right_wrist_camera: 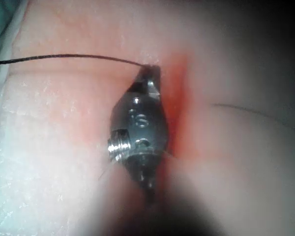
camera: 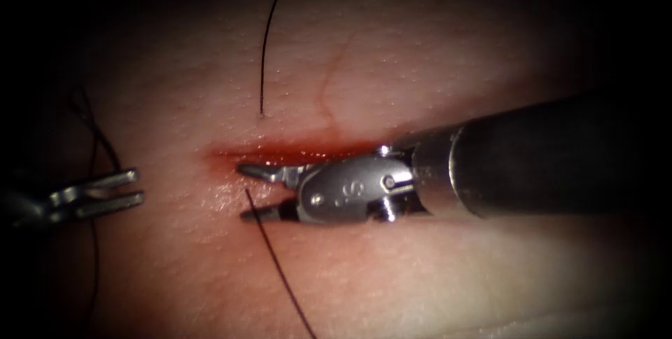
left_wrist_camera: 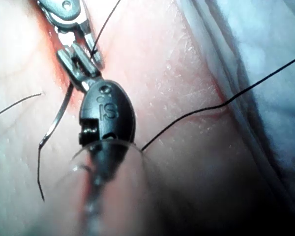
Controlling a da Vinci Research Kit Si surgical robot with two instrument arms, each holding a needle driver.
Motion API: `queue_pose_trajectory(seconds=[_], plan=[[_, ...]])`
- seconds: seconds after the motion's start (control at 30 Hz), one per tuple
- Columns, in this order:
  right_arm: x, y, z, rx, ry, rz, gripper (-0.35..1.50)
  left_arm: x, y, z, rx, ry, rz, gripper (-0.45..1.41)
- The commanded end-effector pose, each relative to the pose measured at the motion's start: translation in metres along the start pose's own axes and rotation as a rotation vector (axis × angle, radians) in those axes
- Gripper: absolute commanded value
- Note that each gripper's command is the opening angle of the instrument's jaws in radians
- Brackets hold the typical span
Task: Wound Closure
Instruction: Use the right gripper to pull the suture through until a short suture tail remains
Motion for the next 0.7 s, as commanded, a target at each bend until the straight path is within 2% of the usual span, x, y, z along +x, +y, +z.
queue_pose_trajectory(seconds=[0.03,0.2,0.37,0.5,0.6,0.7], plan=[[-0.0001,-0.0001,0.0005,-0.005,-0.002,0.001,-0.35,-0.0005,0.0001,0.0006,0.0,0.002,0.001,-0.45],[0.0,0.0,-0.0002,-0.01,-0.01,0.009,-0.35,-0.0005,0.0001,0.0006,0.0,0.002,0.001,-0.45],[0.001,-0.0012,-0.0023,-0.004,-0.009,0.01,-0.35,-0.0006,0.0001,0.0006,0.0,0.002,0.0,-0.45],[0.0023,-0.0037,-0.0052,0.012,-0.011,0.008,-0.35,-0.0005,0.0001,0.0007,0.0,0.001,0.0,-0.45],[0.0026,-0.0047,-0.006,0.022,-0.016,0.005,-0.35,-0.0005,0.0001,0.0007,0.001,0.001,0.0,-0.45],[0.0037,-0.0075,-0.0082,0.043,-0.025,-0.003,-0.35,-0.0005,0.0001,0.0008,0.001,0.001,0.001,-0.45]])
